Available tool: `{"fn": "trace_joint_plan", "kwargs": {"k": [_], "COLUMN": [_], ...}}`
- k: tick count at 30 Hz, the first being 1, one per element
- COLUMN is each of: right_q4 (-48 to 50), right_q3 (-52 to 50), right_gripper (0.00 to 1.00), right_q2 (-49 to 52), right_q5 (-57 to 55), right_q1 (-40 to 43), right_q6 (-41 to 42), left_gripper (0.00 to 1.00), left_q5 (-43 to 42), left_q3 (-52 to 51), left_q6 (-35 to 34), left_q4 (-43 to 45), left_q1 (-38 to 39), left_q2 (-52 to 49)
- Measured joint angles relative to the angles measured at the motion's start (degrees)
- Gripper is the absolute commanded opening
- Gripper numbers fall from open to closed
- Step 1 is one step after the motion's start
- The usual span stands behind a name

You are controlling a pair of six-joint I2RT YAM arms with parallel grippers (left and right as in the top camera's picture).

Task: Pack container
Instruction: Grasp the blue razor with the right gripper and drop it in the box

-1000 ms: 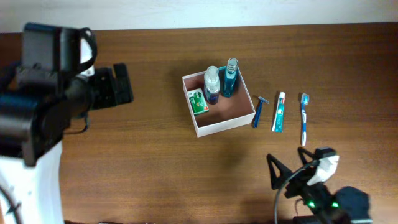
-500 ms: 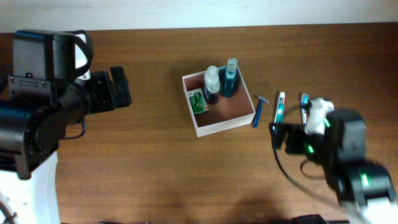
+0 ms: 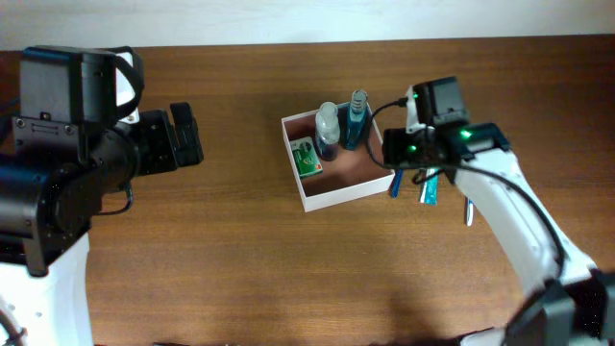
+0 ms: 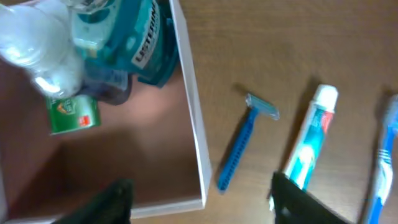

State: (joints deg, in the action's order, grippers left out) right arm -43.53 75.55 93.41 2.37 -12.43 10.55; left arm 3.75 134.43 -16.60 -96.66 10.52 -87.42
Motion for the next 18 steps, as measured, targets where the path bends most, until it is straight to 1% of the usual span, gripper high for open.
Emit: {"fn": "trace_joint_plan", "kwargs": {"k": [1, 6, 7, 8, 9, 10, 11, 18], "right_q4": [1.4, 4.5, 4.5, 4.5, 4.5, 4.2, 3.9, 1.4], "right_q3": [0.0, 0.0, 0.0, 0.0, 0.1, 0.1, 0.1, 0.1], "right_gripper": [0.53, 0.52, 0.50, 0.44, 0.27, 0.17, 0.12, 0.12], "right_q2": [1.4, 6.8, 8.0, 9.0, 10.3, 11.6, 12.4, 13.9], "right_q5": [0.3, 1.0, 1.3, 1.4, 1.6, 1.7, 2.0, 5.9], "right_q1": [0.0, 0.0, 0.0, 0.0, 0.0, 0.0, 0.0, -1.0], "right_q6": [-0.3, -0.3, -0.3, -0.3, -0.6, -0.5, -0.5, 0.2], "left_gripper": [0.99, 0.99, 0.99, 0.99, 0.99, 1.00, 0.99, 0.99], "left_q5": [0.0, 0.0, 0.0, 0.0, 0.0, 0.0, 0.0, 0.0], "left_q3": [0.0, 0.0, 0.0, 0.0, 0.0, 0.0, 0.0, 0.0], "left_q6": [0.0, 0.0, 0.0, 0.0, 0.0, 0.0, 0.0, 0.0], "left_q4": [0.0, 0.0, 0.0, 0.0, 0.0, 0.0, 0.0, 0.0], "left_q1": [0.0, 0.0, 0.0, 0.0, 0.0, 0.0, 0.0, 0.0], "left_q2": [0.0, 0.0, 0.0, 0.0, 0.0, 0.0, 0.0, 0.0]}}
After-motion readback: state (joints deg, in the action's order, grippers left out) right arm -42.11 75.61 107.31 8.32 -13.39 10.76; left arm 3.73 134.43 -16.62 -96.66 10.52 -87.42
